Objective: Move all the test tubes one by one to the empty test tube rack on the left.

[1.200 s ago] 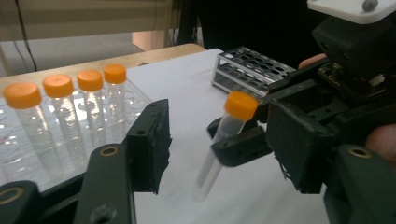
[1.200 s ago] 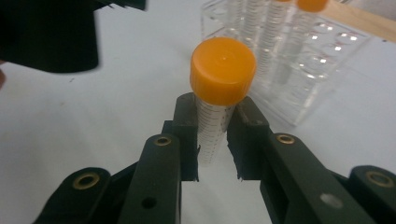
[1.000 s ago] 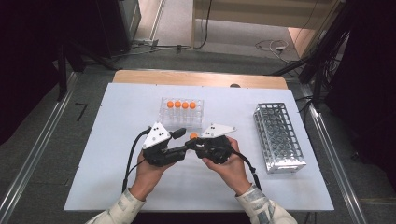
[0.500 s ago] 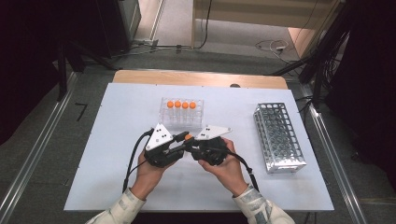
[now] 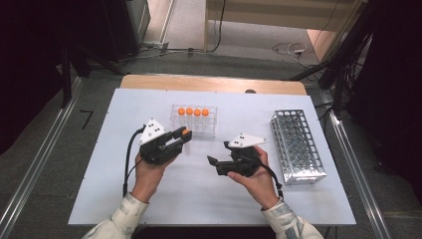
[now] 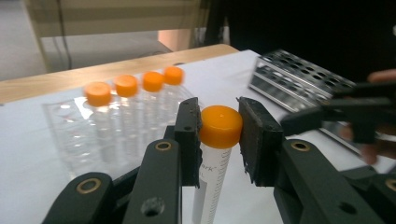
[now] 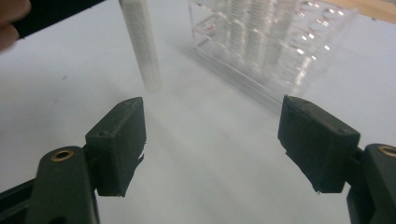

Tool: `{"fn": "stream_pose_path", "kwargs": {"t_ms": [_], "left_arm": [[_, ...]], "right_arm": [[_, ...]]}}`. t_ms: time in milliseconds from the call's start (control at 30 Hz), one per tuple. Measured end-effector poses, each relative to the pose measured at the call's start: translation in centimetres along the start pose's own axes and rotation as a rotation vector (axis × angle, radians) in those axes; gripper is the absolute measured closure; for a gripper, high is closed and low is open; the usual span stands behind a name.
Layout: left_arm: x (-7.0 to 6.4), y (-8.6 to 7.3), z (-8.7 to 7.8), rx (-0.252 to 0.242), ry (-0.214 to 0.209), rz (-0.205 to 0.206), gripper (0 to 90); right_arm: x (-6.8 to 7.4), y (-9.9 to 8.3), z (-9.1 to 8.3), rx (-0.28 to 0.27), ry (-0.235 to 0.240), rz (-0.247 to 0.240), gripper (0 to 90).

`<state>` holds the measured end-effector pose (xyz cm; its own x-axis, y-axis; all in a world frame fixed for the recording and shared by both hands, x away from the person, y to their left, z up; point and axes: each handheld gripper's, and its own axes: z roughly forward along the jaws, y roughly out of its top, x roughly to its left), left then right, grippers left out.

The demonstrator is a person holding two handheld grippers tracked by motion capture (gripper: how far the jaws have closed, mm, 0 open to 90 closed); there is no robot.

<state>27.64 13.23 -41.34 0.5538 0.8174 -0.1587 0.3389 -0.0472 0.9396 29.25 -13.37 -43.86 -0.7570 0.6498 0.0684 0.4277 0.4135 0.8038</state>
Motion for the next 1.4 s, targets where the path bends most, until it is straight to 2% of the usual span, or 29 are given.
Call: {"fn": "stream_pose_path", "kwargs": {"t_ms": [167, 333, 633, 800, 1033, 1233, 1400], "left_arm": [[1.3, 1.8, -0.1, -0.010, 0.060, 0.002, 69.9], [2.6, 3.6, 0.1, -0.029, 0.119, 0.005, 70.0], [4.7, 4.7, 1.6, -0.056, 0.196, 0.002, 70.0], [5.8, 4.6, 2.5, -0.082, 0.211, -0.037, 70.0], [6.4, 4.4, 3.6, -0.088, 0.225, -0.045, 69.9], [6.5, 4.0, 4.3, -0.078, 0.230, -0.032, 69.9], [6.1, 3.4, 4.9, -0.059, 0.235, 0.006, 69.8]], "right_arm": [[-1.6, -1.2, -1.2, 0.005, -0.030, 0.031, 22.2], [-2.7, -2.0, -2.1, 0.002, -0.053, 0.050, 22.4], [-3.1, -2.2, -2.4, -0.001, -0.055, 0.065, 23.2], [-3.1, -2.2, -2.4, 0.001, -0.055, 0.068, 23.3], [-3.2, -2.1, -2.4, -0.005, -0.050, 0.069, 23.6], [-3.2, -2.1, -2.4, -0.007, -0.049, 0.071, 23.7], [-3.2, -2.1, -2.5, -0.004, -0.047, 0.071, 23.8]]}}
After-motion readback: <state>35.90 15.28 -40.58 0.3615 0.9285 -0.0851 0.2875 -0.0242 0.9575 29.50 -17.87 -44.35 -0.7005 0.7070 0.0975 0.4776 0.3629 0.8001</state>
